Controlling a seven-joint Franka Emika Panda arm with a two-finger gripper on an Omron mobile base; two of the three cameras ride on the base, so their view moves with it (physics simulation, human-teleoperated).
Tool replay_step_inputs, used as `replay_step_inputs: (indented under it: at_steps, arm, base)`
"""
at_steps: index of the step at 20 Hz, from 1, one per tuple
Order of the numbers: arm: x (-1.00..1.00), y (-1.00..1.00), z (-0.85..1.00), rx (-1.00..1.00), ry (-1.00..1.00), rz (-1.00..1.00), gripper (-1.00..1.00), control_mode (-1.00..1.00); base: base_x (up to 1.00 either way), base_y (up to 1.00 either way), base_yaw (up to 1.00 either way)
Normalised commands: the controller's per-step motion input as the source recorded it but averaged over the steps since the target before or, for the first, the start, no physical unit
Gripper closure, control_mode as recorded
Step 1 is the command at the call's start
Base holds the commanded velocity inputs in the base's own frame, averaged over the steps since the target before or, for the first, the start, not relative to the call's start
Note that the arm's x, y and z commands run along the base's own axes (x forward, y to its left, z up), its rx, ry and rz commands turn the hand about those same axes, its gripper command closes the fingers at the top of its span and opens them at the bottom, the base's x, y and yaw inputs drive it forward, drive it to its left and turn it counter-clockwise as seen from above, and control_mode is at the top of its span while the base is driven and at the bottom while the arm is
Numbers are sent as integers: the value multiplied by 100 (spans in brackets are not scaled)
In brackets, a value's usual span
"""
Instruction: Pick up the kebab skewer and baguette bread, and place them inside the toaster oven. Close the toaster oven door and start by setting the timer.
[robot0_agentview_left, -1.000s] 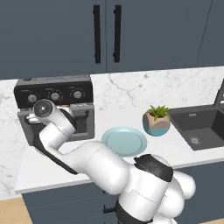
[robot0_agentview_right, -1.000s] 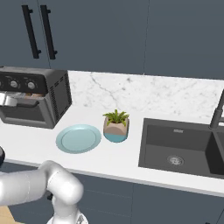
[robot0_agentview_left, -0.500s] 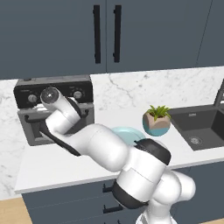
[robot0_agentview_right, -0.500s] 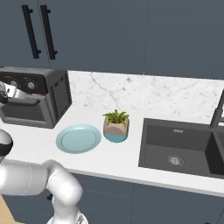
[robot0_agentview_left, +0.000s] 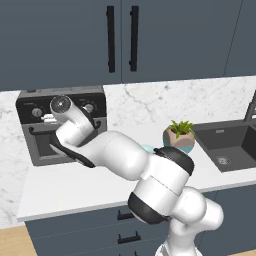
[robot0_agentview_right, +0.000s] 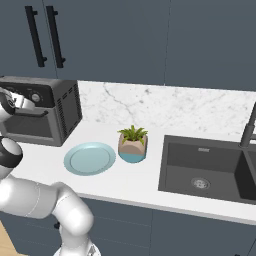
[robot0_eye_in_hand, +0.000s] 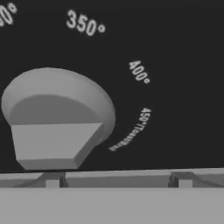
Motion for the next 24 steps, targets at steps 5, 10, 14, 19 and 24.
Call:
replay_step_inputs:
  at_steps: [5, 10, 14, 19, 24]
  arm:
    - [32, -14, -28, 0, 0, 0, -100, -100]
    - [8, -16, -6, 1, 0, 0, -100, -100]
    - [-29, -6, 13, 4, 0, 0, -100, -100]
    - [-45, 0, 32, 5, 0, 0, -100, -100]
    - [-49, 0, 12, 4, 3, 0, -100, -100]
  base:
    - [0, 0, 0]
    - [0, 0, 0]
    - [0, 0, 0]
    - [0, 0, 0]
    - [0, 0, 0]
